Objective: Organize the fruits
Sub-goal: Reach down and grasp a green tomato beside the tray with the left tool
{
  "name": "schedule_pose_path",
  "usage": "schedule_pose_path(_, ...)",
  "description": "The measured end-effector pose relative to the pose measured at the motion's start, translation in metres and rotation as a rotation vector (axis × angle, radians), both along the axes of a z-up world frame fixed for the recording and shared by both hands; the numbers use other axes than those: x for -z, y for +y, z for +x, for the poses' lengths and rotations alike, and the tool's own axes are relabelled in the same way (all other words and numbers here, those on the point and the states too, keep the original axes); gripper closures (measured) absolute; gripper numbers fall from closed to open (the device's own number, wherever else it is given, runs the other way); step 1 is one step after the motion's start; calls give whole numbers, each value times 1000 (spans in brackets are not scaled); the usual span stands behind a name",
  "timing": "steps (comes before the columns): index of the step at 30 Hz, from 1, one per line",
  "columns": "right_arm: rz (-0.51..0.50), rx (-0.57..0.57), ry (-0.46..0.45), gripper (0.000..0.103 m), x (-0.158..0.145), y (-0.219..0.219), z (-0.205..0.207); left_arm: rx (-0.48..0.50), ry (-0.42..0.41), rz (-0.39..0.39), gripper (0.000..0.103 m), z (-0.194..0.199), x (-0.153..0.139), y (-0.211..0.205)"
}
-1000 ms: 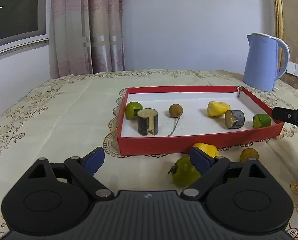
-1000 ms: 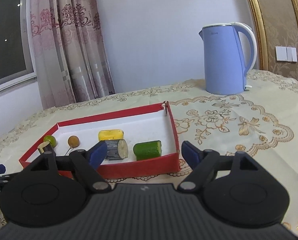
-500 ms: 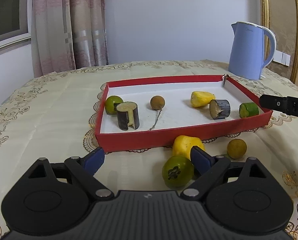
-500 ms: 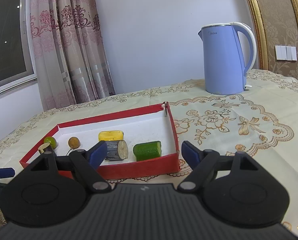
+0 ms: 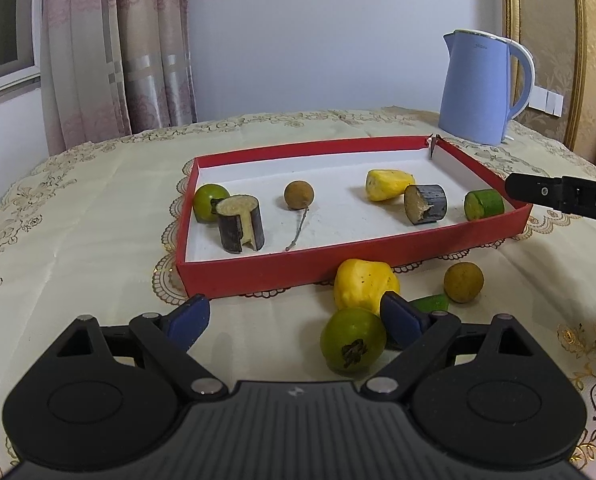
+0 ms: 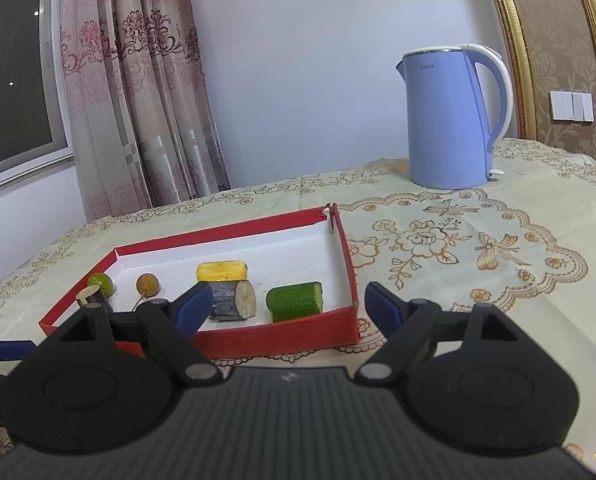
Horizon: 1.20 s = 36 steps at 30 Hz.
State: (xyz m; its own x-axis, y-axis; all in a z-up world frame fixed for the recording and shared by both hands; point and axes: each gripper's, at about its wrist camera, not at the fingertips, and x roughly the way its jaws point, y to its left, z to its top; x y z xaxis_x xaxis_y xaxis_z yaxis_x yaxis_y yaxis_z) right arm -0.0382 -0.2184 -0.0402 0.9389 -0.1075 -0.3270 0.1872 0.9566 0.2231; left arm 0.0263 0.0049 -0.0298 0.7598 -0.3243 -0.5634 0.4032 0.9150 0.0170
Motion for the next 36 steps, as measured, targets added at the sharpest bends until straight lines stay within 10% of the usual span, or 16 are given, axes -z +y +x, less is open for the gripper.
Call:
schedule_pose_path(7, 1, 1, 0, 20, -1, 0, 0, 28, -7, -13, 44, -7, -7, 4)
schedule_pose_path(27, 3, 0, -2, 20, 1, 0, 1, 100, 23, 19, 39, -11, -4, 2)
schedule_pose_path(36, 5, 1, -3, 18, 1, -1, 0, 174, 75, -26, 67, -6, -8, 7)
